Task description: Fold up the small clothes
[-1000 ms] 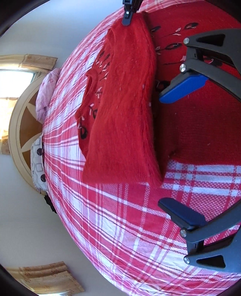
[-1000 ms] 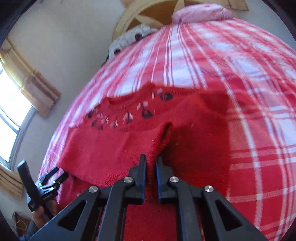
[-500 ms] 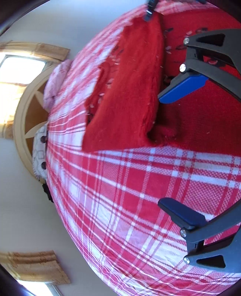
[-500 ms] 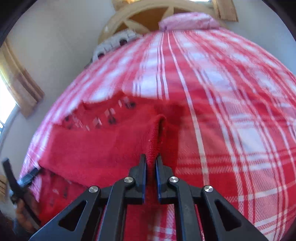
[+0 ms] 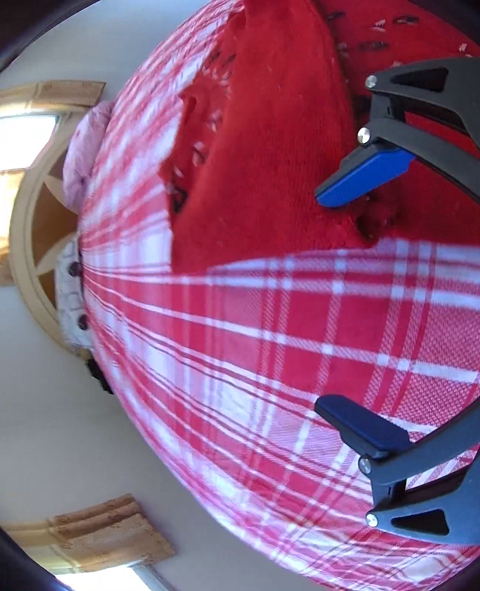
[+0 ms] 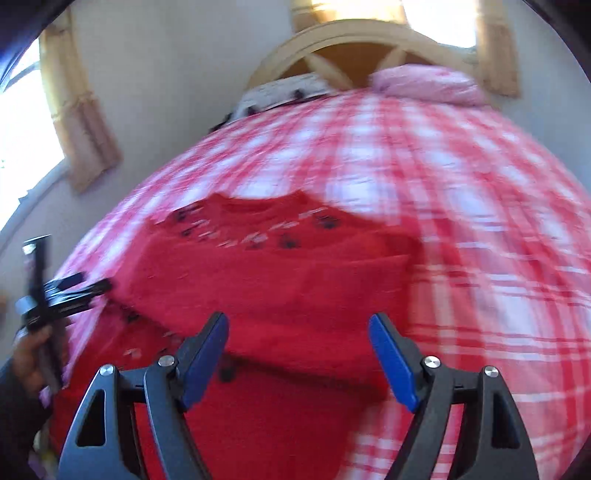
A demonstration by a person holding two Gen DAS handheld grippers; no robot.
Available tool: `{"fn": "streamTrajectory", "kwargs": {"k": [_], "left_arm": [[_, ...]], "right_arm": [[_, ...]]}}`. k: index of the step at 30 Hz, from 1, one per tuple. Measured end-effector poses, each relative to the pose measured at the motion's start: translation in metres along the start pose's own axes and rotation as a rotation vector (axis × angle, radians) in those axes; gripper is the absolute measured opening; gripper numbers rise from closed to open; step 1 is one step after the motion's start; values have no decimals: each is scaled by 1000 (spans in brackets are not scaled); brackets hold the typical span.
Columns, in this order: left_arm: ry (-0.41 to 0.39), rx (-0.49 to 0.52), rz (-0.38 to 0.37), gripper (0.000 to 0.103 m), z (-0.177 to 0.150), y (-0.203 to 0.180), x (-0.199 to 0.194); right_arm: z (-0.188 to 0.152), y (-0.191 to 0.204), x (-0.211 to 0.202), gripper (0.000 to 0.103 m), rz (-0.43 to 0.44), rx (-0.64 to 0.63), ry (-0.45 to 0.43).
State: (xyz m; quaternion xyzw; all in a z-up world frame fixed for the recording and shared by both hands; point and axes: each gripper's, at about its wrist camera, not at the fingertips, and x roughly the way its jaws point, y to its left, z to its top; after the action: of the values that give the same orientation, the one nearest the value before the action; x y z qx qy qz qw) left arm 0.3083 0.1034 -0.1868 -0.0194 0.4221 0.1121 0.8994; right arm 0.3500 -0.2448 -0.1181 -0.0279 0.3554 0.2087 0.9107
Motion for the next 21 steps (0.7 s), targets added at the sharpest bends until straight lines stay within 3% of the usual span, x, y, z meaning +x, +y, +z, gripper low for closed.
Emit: {"fn": "streamTrajectory", "kwargs": {"k": [2, 5, 11, 17, 21], "left_arm": [[44, -4, -14, 103, -7, 6, 11], [43, -53, -59, 103, -10, 13, 11], [-10, 26, -40, 103, -11, -1, -3], [24, 18, -44, 103, -12, 5, -1], [-33, 33, -26, 103, -18, 6, -22]], "right_arm": [[-6, 1, 14, 79, -10, -6, 50], [-13, -10, 27, 79, -67, 20, 76], [-13, -6, 31, 79, -122, -36, 130], [-15, -11, 30, 79, -116, -10, 110], [-19, -3, 8, 79, -148, -18, 52]]}}
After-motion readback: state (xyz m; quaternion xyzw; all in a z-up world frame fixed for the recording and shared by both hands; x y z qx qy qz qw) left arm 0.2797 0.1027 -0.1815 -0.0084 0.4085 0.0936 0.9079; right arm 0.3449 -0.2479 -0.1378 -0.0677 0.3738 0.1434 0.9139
